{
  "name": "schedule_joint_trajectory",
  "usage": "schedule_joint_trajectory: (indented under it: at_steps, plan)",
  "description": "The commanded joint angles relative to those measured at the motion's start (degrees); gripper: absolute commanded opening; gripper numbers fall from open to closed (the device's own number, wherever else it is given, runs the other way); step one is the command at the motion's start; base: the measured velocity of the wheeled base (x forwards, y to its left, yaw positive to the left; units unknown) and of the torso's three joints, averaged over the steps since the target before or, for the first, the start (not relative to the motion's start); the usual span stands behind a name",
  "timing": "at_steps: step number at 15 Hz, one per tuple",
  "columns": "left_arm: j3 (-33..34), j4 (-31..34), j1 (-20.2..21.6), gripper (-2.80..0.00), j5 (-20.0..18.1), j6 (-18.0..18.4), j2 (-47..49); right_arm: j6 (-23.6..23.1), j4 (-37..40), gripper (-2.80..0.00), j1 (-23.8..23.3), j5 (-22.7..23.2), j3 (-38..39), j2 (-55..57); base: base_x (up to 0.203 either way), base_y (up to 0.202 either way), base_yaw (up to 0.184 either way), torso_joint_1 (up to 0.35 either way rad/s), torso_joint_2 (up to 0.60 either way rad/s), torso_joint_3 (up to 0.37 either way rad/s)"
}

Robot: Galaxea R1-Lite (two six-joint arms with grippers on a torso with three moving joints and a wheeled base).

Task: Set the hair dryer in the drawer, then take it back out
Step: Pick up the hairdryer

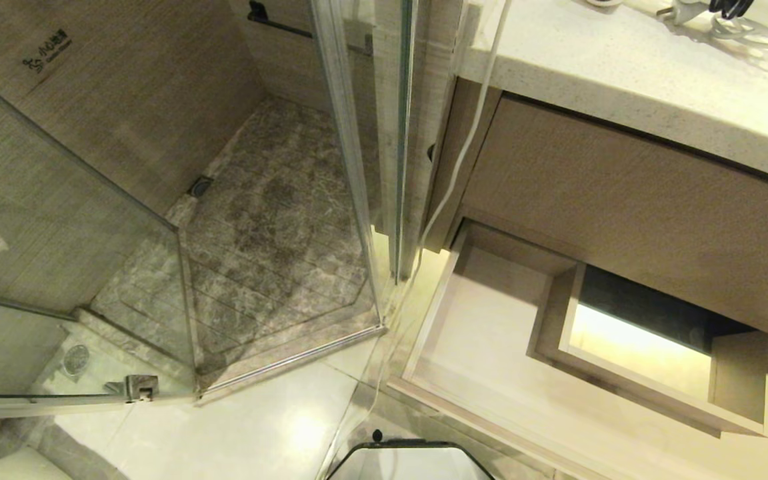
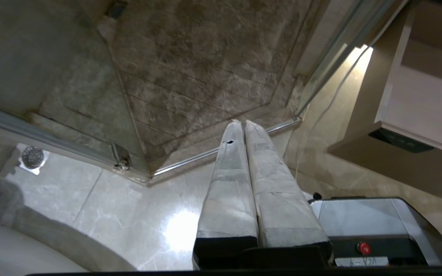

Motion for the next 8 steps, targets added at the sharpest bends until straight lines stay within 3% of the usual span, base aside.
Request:
schedule_joint_trajectory:
  at_steps: [1, 8]
  plan:
    - [0.01, 0.04, 0.01, -2.8, 0.01, 0.0, 0.0, -0.04, -0.06, -2.8, 0.02, 0.1, 0.0, -2.22, 0.0, 0.0, 0.0, 0.0, 0.0, 0.0]
    - [0.03, 0.04, -0.07, -2.8, 0.01, 0.0, 0.0, -0.11, 0.02, -2.8, 0.02, 0.01, 0.0, -2.22, 0.0, 0.0, 0.0, 0.0, 0.0, 0.0]
